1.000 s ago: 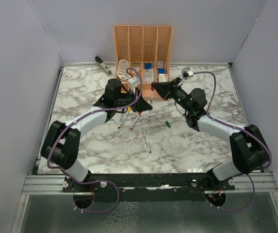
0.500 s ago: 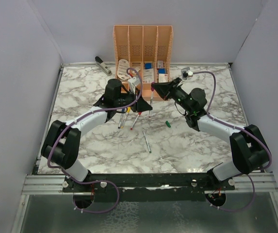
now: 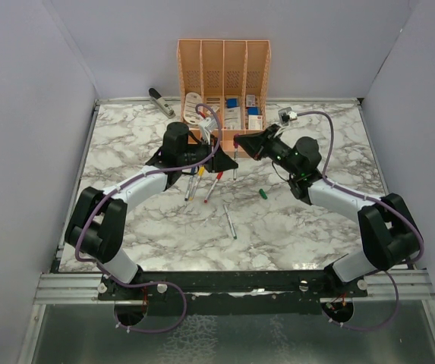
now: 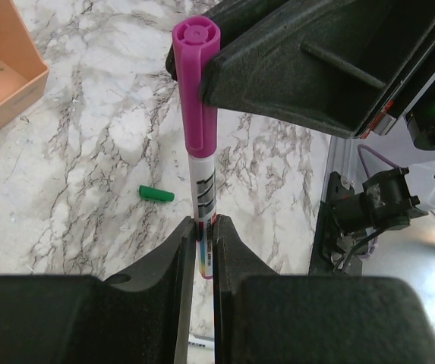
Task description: Insert the pens into the pen caps
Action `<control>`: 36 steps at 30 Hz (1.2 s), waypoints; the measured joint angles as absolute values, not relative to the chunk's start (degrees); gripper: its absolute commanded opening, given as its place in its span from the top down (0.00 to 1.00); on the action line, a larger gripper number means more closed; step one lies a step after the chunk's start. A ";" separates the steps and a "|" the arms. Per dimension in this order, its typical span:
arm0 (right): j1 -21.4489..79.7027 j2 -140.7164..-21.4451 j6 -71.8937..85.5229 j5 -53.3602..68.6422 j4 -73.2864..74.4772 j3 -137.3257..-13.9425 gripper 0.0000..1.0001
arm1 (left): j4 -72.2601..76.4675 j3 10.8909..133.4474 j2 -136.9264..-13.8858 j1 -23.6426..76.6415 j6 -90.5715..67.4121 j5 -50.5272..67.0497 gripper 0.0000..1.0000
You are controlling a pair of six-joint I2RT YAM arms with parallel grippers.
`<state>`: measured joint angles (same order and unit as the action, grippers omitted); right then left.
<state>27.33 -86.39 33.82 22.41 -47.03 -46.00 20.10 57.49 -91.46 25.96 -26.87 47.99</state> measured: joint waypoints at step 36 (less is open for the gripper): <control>31.31 -90.54 20.84 16.82 -33.17 -55.51 0.91 | 14.90 59.53 -91.74 23.46 -26.81 39.40 1.00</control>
<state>31.31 -90.54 20.84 16.82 -33.17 -55.51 14.90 59.53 -91.74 23.46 -26.81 39.40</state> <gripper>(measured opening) 0.091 0.139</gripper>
